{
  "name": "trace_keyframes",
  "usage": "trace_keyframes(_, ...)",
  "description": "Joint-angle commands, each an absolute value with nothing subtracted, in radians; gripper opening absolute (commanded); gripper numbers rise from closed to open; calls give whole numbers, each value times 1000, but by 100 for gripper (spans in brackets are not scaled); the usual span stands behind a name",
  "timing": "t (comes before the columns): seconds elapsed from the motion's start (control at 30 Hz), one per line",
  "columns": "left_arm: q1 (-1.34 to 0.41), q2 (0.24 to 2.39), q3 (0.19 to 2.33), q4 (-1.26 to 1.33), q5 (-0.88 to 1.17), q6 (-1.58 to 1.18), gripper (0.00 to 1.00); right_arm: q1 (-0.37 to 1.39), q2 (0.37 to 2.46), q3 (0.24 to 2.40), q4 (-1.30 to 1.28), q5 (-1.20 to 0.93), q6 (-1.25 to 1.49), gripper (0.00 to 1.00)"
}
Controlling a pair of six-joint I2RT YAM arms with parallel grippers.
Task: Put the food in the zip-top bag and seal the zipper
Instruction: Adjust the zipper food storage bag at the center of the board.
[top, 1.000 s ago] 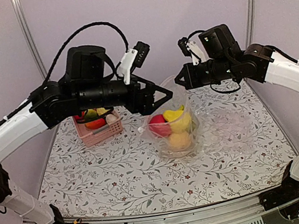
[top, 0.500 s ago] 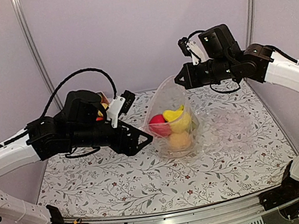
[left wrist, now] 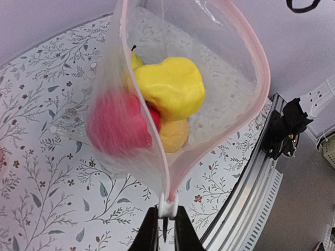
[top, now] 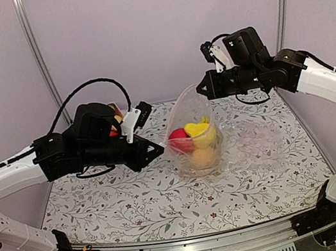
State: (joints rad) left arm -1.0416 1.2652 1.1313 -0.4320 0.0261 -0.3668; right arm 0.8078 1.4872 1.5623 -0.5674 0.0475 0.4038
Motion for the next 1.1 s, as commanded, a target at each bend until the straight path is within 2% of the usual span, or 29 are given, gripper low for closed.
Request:
trace_keyframes(0.0,-1029,1293,1208,-454,16,-306,0,813,1483,1590,-569,100,396,0)
trace_keyframes(0.1,-1021,1309,1291,-505,32,-258,0,814,1477,1620,-633,173,362,0)
trace_keyframes(0.23,-1003,1350,1432,-569,176,-211,0,799,1463,1647,-715,290,335,2)
trace_keyframes(0.47,-967,1485,1597,-757,367,-118,0,753,1465,1634,-743,271,361,4)
trace_keyframes(0.63,-940,1510,1569,-773,429,-121,0,703,1508,1613,-751,190,386,20)
trace_keyframes(0.9,-901,1491,1554,-780,462,-146,0,690,1468,1612,-749,50,326,58)
trace_keyframes(1.07,-886,1490,1551,-789,450,-154,0,689,1411,1586,-775,-25,273,72)
